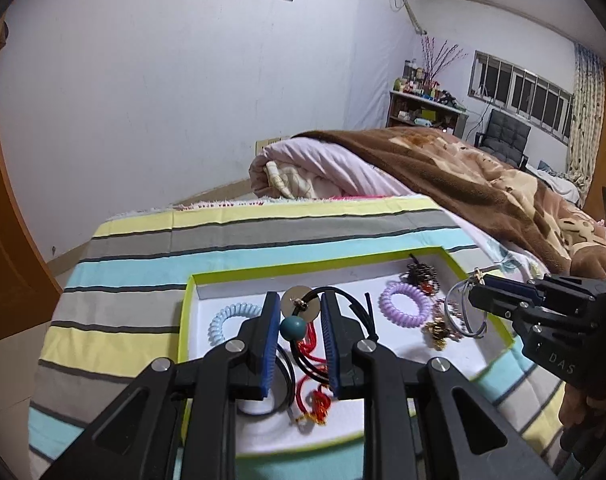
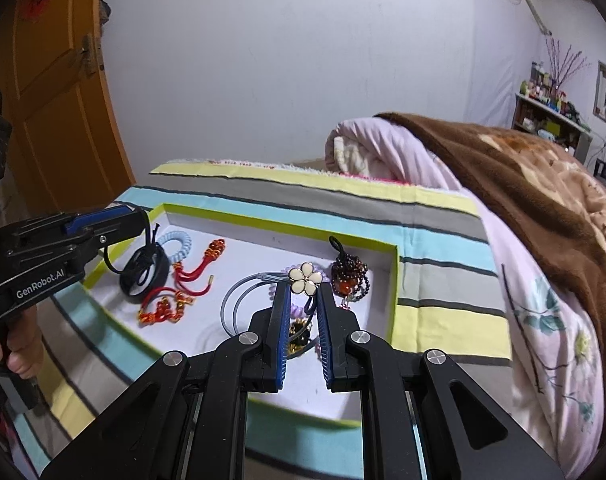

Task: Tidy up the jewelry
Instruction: 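Carry the black cord and flower hair tie over the green box with both tools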

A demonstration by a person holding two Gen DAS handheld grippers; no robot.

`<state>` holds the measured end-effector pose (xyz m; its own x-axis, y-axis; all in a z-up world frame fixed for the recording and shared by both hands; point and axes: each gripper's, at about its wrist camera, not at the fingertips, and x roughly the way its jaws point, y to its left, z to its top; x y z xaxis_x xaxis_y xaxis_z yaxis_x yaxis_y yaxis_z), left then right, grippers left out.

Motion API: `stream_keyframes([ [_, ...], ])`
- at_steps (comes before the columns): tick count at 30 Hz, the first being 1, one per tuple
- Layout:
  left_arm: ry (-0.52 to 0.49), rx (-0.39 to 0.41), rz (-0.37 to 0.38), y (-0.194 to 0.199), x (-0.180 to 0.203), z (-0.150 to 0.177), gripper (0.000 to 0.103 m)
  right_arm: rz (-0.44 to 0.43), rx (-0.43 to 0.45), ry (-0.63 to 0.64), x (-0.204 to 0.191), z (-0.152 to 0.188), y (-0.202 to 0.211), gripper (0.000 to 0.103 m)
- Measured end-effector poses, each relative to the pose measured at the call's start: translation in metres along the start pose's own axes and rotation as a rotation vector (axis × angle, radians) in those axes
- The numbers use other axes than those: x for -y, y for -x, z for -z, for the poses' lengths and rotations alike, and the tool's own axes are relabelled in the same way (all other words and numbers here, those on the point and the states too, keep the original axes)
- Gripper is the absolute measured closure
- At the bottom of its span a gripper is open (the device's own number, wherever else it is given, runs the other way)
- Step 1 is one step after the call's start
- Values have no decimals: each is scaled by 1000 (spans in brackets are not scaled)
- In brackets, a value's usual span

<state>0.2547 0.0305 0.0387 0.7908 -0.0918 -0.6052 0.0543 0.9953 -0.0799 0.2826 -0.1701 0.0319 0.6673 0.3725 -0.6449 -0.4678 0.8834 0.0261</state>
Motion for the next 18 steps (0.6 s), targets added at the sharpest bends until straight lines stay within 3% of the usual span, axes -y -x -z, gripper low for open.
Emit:
stream_keyframes([
  [18,8,-57,-4,-49,-2,0,81,4,-76,-18,11,-1,-54,89],
])
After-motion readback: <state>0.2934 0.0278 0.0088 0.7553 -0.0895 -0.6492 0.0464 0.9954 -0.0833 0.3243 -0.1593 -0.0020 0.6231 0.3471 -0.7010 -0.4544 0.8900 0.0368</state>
